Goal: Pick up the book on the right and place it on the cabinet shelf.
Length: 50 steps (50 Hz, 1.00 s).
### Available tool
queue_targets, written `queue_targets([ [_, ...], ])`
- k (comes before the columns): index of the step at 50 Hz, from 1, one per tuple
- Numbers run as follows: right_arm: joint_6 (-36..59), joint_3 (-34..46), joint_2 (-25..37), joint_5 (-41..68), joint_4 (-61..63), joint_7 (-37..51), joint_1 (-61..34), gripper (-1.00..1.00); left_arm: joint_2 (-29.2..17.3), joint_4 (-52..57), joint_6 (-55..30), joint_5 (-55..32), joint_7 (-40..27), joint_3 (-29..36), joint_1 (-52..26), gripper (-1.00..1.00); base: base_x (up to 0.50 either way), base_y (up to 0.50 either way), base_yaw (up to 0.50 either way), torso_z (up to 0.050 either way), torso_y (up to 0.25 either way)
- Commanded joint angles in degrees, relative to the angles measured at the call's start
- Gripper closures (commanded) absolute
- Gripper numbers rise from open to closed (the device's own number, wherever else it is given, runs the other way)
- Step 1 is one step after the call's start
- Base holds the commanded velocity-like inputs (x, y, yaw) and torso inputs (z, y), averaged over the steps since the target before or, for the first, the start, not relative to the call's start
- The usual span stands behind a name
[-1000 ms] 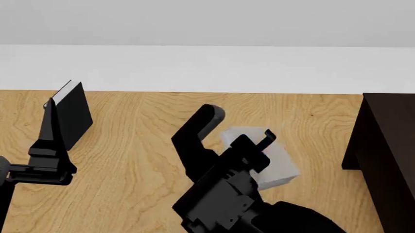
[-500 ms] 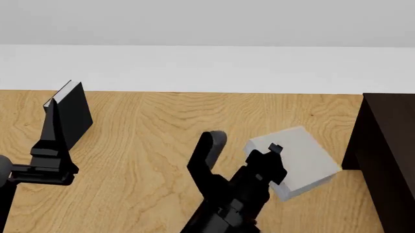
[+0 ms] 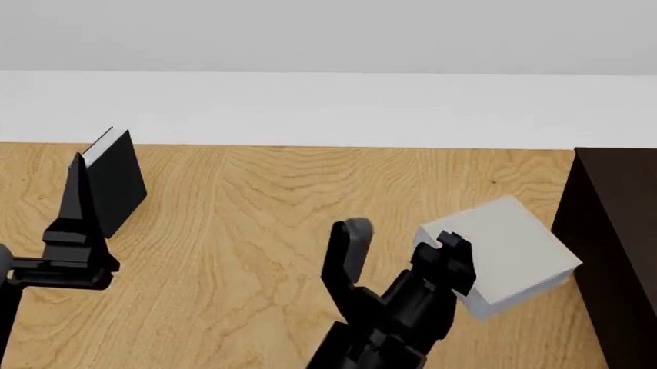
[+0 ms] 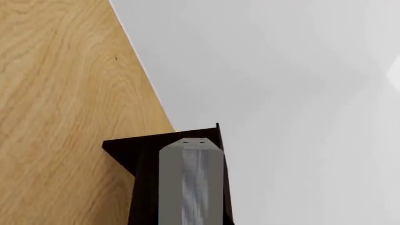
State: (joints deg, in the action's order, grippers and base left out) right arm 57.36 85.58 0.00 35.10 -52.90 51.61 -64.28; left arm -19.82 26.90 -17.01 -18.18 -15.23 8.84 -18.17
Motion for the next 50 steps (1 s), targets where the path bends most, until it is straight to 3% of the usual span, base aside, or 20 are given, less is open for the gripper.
queue_targets([
  [1,2.2,1.34,0.0,-4.85,-2.13,1.45,0.15,1.0,-0.21,0.25,-0.08,-0.27,-0.27,-0.04,0.0,-1.0,0.0,0.0,0.0,0.0,0.01],
  [50,0.66,0.44,0.0,-4.81,-8.97,0.14,2.82,1.0,-0.8,-0.31,0.48,-0.52,-0.94,0.63,-0.16,-1.0,0.0,0.0,0.0,0.0,0.001],
])
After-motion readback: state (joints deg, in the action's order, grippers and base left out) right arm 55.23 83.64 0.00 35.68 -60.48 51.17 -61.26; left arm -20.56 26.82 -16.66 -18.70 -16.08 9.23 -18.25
